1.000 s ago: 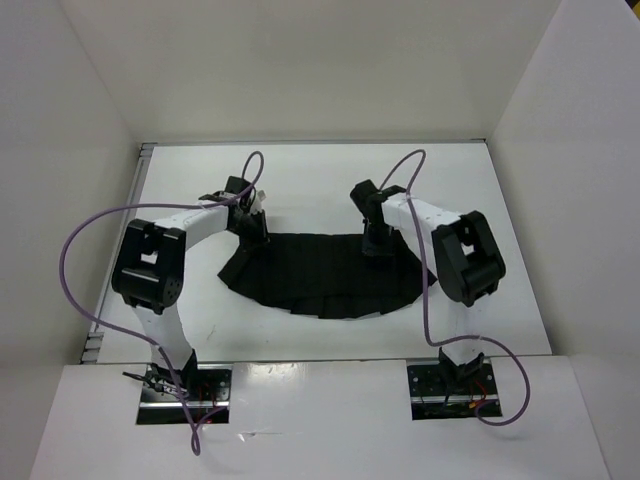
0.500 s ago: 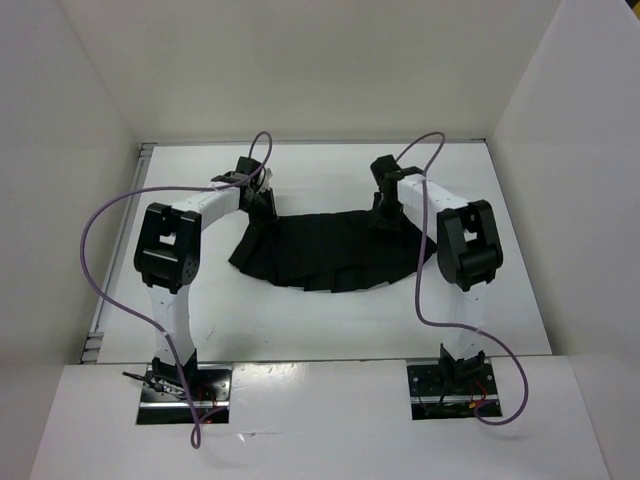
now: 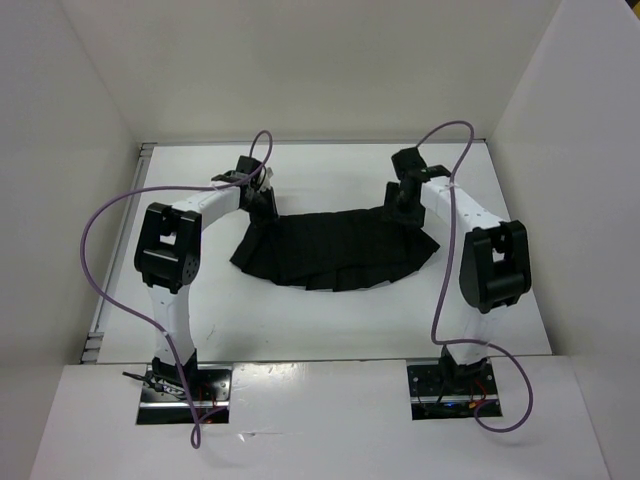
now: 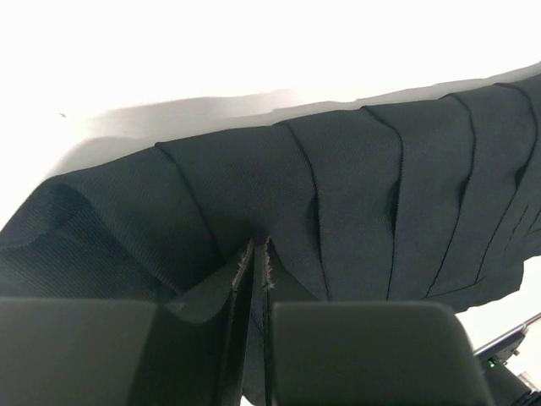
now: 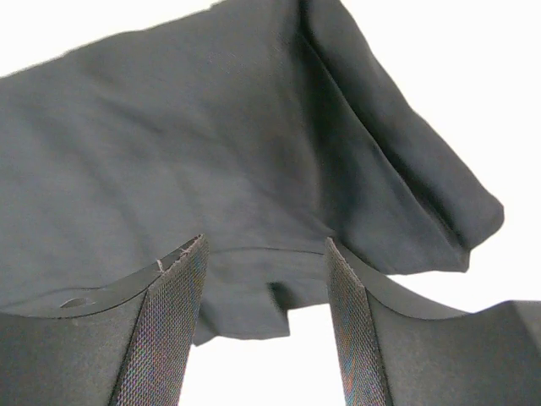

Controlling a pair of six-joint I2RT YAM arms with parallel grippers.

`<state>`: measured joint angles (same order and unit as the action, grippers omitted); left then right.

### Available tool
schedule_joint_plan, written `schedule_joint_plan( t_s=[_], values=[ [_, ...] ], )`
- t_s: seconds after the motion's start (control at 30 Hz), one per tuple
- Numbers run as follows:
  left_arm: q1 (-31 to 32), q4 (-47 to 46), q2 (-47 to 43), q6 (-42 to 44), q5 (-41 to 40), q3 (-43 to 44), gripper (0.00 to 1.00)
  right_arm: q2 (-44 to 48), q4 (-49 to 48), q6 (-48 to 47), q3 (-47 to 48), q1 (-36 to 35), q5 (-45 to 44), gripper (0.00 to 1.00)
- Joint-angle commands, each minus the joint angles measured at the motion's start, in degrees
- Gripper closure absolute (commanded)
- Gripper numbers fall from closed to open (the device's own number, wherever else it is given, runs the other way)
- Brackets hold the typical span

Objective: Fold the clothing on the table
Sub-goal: Fold the skirt

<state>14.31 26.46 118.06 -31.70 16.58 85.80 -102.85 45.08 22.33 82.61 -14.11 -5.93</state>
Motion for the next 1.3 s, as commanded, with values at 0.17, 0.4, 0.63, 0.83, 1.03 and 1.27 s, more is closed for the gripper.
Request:
schedule_joint_plan(
  t_s=[0.17, 0.4, 0.63, 0.83, 1.03, 1.27],
  values=[
    [0.20, -0.97, -0.90, 1.03, 1.44, -1.78, 0.87, -3.15, -2.01, -1.32, -6.23, 0.66, -0.83, 0.39],
    [0.20, -0.97, -0.90, 1.03, 2.49, -2.30, 0.87, -7.02, -5.97, -1.32, -8.34, 0.66, 4.35, 0.64],
    [-0.33, -0.97, -1.43, 1.56, 2.49, -3.45, 0.87, 3.51, -0.71, -1.32, -0.62, 0.66, 9.80, 1.00],
    [-0.85, -0.97, -1.43, 2.08, 2.49, -3.97, 0.87, 10.29, 6.68, 0.60, 1.78, 0.66, 18.31, 1.00],
    [-1.47, -0.97, -1.43, 2.61, 2.49, -4.59, 0.87, 13.29, 9.41, 2.90, -12.81, 0.05, 16.58, 1.00],
    [-2.09, 3.51, -4.76, 5.16, 3.20, 1.90, 0.84, 9.07, 14.84, 6.75, -8.92, 0.05, 0.34, 0.62]
  ],
)
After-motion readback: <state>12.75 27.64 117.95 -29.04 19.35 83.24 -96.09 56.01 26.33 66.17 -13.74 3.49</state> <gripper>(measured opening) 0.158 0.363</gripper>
